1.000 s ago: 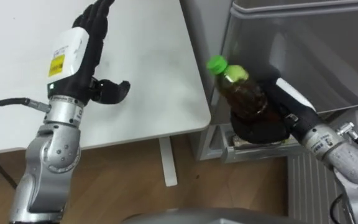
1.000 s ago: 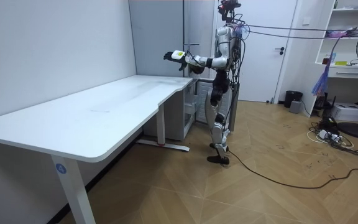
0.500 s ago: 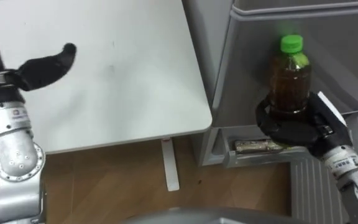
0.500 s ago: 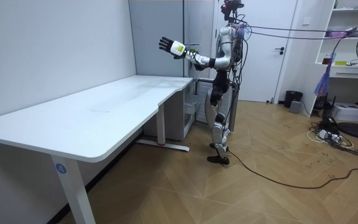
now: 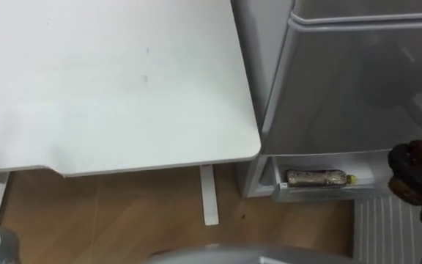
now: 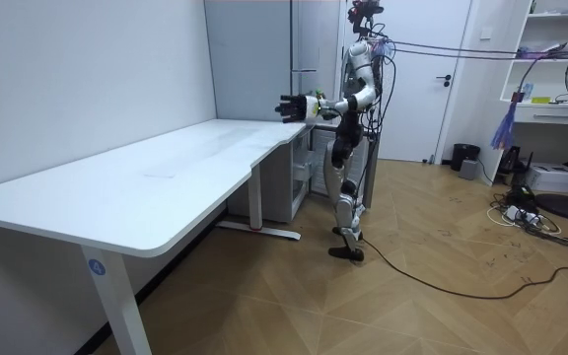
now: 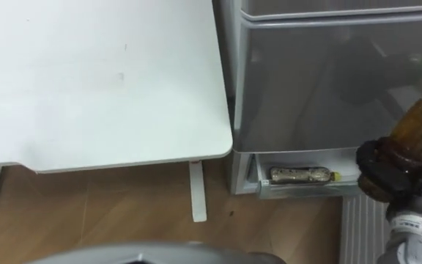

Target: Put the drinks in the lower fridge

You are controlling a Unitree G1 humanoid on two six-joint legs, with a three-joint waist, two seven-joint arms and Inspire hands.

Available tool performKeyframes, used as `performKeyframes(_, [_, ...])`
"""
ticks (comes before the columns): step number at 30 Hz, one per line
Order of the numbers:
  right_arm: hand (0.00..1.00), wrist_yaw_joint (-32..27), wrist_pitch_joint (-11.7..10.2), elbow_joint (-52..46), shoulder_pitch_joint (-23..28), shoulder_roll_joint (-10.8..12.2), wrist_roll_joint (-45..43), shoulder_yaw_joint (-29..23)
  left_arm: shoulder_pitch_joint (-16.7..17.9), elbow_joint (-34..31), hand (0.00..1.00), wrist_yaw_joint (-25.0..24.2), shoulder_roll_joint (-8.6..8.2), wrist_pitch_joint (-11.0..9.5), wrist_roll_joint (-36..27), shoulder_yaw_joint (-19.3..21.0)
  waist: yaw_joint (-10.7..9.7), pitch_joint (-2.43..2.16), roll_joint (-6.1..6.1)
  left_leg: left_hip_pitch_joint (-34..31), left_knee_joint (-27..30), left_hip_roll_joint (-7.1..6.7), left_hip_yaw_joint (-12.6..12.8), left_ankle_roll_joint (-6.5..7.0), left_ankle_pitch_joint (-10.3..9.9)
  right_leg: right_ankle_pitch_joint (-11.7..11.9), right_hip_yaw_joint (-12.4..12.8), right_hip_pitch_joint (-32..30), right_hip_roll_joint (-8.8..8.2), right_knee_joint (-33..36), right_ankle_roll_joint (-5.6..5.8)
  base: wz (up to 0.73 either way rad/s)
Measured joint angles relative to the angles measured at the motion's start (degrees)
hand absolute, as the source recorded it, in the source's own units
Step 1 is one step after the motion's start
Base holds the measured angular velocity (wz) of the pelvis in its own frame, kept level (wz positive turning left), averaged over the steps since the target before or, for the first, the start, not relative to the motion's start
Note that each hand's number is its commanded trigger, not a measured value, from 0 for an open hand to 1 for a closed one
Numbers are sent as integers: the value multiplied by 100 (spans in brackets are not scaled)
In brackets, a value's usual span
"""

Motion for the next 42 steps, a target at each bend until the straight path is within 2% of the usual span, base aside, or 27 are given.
performKeyframes(2, [100,-294,0,55,1,73,50,1,62,434,0,114,1,-1,-266,6,28,7,39,-12,-35,-12,-14,2,-1,-23,0,-13,-10,-1,8,0])
performKeyframes(7, [100,-645,44,493,-4,126,270,17,119,1278,0,268,-6,12,-950,-90,14,4,11,-27,-30,-19,-85,1,-1,-61,-100,10,-27,-14,9,7])
performKeyframes(12, [100,-811,111,682,-79,129,707,181,225,1865,0,306,-30,51,-970,-387,40,5,3,-45,-45,-18,-85,1,-1,-68,-98,13,-25,-13,13,1])
performKeyframes(15, [100,-852,274,755,-92,128,1097,385,201,2266,0,192,-28,192,-1494,-689,-3,1,-3,-60,-30,-32,-203,1,-2,-76,-159,32,-38,-1,12,12])
performKeyframes(17, [100,-862,445,774,-125,129,1315,525,197,2666,0,27,-25,353,-2323,-956,-108,-1,0,-70,-16,-65,-355,6,-2,-106,-227,64,-62,4,19,21])
performKeyframes(20, [100,-824,575,1050,-293,126,1329,606,174,3290,0,-338,-62,563,-2974,-1104,-112,-2,-11,-20,-38,-62,-346,5,-2,-129,-226,103,-61,12,13,2])
performKeyframes(25, [100,-733,738,1224,-340,122,1603,634,210,4066,0,-992,-227,884,-3407,-1116,-123,-3,-40,-10,-30,-75,-381,6,-1,-162,-235,119,-84,28,21,5])
performKeyframes(27, [100,-699,788,1406,-428,122,1743,669,176,4346,0,-1233,-235,1038,-3352,-1169,-133,-4,-69,-9,-34,-79,-394,6,-1,-169,-261,141,-90,21,24,10])
performKeyframes(29, [100,-665,924,1536,-559,130,1915,701,122,4667,0,-1537,-242,1285,-2939,-1365,-242,3,-93,-61,-23,-101,-474,7,-2,-178,-344,150,-112,14,36,20])
performKeyframes(30, [100,-662,954,1556,-601,131,1961,707,90,4770,0,-1614,-241,1344,-2793,-1423,-258,3,-94,-74,-20,-104,-482,7,-2,-180,-350,142,-114,15,38,12])
performKeyframes(32, [100,-639,990,1580,-715,134,2044,834,16,4975,0,-1966,-243,1559,-1949,-1567,-272,9,-110,-145,1,-103,-465,7,-2,-180,-355,87,-111,6,39,2])
performKeyframes(33, [100,-618,991,1612,-738,133,2056,865,7,4999,0,-2055,-241,1616,-1716,-1590,-281,11,-109,-154,12,-101,-464,6,-2,-180,-369,89,-110,-5,39,7])
performKeyframes(36, [100,-630,1033,1938,-992,138,2670,909,-89,5150,0,-2618,-222,1902,-411,-1924,-426,13,-116,-217,73,-110,-484,8,-1,-186,-478,85,-141,-5,43,16])
performKeyframes(38, [100,-664,1053,1976,-1070,139,3162,943,-144,5146,0,-2806,-225,2025,124,-2129,-429,16,-112,-218,78,-109,-482,8,-1,-188,-480,84,-140,-4,44,4])
performKeyframes(42, [100,-692,1040,2344,-1433,131,4133,942,-251,5140,0,-3130,-225,2168,555,-2335,-447,20,-137,-216,85,-105,-465,8,-1,-189,-479,89,-135,-2,42,0])
